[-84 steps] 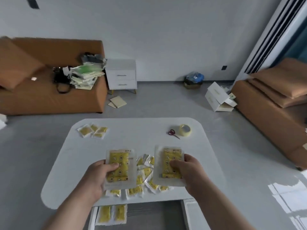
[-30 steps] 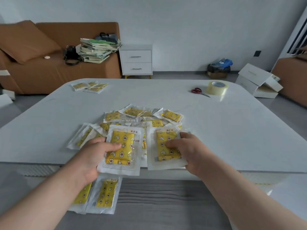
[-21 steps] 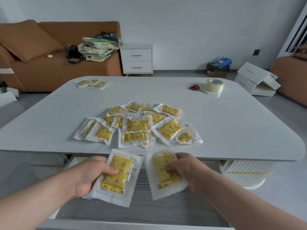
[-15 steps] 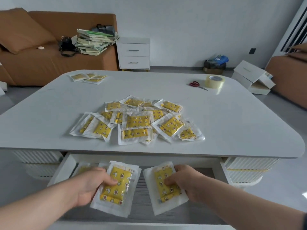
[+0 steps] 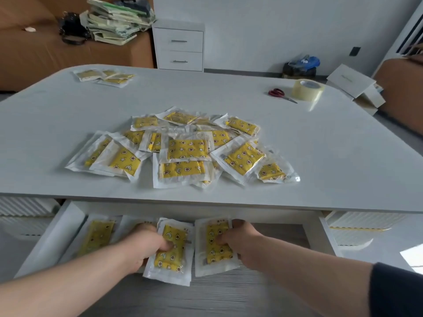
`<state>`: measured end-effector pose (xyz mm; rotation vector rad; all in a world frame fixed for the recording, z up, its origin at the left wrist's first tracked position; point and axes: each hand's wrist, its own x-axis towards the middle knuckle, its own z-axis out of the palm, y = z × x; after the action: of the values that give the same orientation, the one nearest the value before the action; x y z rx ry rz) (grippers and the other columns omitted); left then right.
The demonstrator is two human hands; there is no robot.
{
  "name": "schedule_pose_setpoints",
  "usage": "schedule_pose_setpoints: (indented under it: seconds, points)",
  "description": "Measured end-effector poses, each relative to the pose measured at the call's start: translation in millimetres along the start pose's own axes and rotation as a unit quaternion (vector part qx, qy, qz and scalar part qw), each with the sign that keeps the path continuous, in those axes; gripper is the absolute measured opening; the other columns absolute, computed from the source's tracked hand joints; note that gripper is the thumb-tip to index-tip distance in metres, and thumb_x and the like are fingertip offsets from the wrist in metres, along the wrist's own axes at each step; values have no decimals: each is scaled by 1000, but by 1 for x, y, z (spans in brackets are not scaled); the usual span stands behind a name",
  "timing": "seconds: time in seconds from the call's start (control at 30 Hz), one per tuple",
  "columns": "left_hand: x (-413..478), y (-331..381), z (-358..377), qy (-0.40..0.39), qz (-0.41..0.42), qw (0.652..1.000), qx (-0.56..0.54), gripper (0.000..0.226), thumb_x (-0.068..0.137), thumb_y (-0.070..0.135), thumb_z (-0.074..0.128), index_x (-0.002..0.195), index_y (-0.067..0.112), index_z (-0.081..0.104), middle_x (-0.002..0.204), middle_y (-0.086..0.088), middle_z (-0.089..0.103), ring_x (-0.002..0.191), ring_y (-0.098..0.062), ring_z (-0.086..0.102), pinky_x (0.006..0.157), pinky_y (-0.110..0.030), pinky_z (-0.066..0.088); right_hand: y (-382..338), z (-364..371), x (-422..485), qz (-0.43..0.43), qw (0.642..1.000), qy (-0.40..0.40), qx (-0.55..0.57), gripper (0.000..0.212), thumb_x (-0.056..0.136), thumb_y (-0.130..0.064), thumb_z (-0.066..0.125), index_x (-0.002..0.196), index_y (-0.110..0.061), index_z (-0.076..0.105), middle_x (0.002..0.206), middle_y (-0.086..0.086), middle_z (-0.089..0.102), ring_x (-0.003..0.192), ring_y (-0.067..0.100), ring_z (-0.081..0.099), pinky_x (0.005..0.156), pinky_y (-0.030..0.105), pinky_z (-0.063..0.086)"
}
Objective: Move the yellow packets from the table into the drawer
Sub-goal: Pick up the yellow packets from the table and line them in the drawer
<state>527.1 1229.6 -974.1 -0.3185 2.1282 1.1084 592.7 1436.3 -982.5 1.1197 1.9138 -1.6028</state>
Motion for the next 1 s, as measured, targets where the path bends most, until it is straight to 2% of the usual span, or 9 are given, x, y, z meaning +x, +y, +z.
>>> schedule_pose_setpoints:
  seconds: [0.17, 0.27, 0.37, 0.5, 0.7, 0.77, 0.87, 0.93, 1.0]
  points:
    - [16, -5, 5, 48, 18, 997, 58, 27, 77, 14, 79, 98, 6, 65, 99, -10, 68, 94, -26, 64, 88, -38, 52, 12, 1, 9, 3, 1000, 10, -9, 31, 79, -4, 70, 107, -16, 63, 96, 7, 72, 86, 23, 71, 84, 41, 59]
    - [19, -6, 7, 67, 35, 992, 99, 28, 78, 16, 78, 97, 3, 63, 96, -12, 67, 88, -25, 63, 73, -30, 49, 12, 2, 11, -17, 999, 32, -39, 22, 83, -5, 63, 102, -17, 63, 94, 4, 70, 82, 19, 68, 80, 31, 59]
    - [18, -3, 9, 90, 59, 981, 160, 37, 74, 22, 80, 101, 4, 62, 92, -8, 64, 84, -23, 61, 62, -27, 45, 10, 6, 11, -39, 990, 72, -112, 21, 83, -7, 56, 101, -16, 61, 89, 1, 65, 75, 16, 62, 62, 23, 53]
    - [5, 6, 4, 146, 88, 940, 295, 51, 74, 38, 78, 106, 12, 49, 90, -1, 53, 79, -19, 52, 51, -26, 34, 7, 5, 10, -61, 972, 81, -213, 38, 79, -12, 59, 116, -14, 52, 105, 3, 63, 87, 19, 62, 56, 25, 53]
    - [-4, 9, 0, 132, 150, 903, 380, 56, 81, 51, 68, 111, 13, 39, 89, 1, 53, 83, -17, 57, 52, -23, 37, 5, -7, -2, -102, 946, 65, -301, 37, 81, -29, 62, 110, -12, 47, 94, 1, 57, 80, 15, 58, 55, 24, 47]
    - [-9, 11, -6, 157, 202, 864, 434, 58, 83, 60, 58, 115, 15, 40, 92, 2, 54, 85, -17, 57, 60, -25, 43, 5, -15, -12, -124, 918, 58, -372, 39, 84, -41, 57, 110, -13, 47, 94, 1, 55, 79, 15, 56, 58, 27, 47]
    - [-16, 10, -26, 127, 325, 779, 520, 54, 86, 67, 44, 118, 23, 44, 107, 7, 54, 91, -11, 55, 73, -25, 47, 8, -33, -20, -267, 790, 64, -548, 55, 89, -58, 45, 127, -19, 42, 117, 5, 47, 100, 23, 54, 78, 34, 50]
    - [-14, 2, -40, 59, 459, 667, 585, 59, 78, 73, 46, 114, 27, 52, 108, 11, 55, 91, -7, 55, 79, -22, 51, 14, -42, -21, -352, 710, 18, -610, 71, 86, -64, 46, 144, -27, 27, 142, 2, 32, 128, 23, 40, 101, 38, 44]
    - [-5, -8, -45, 26, 507, 570, 646, 68, 65, 82, 47, 101, 26, 60, 98, 11, 59, 85, -7, 56, 76, -23, 54, 19, -45, -16, -400, 640, -24, -656, 85, 82, -70, 48, 149, -30, 14, 156, 2, 12, 144, 25, 16, 117, 40, 22]
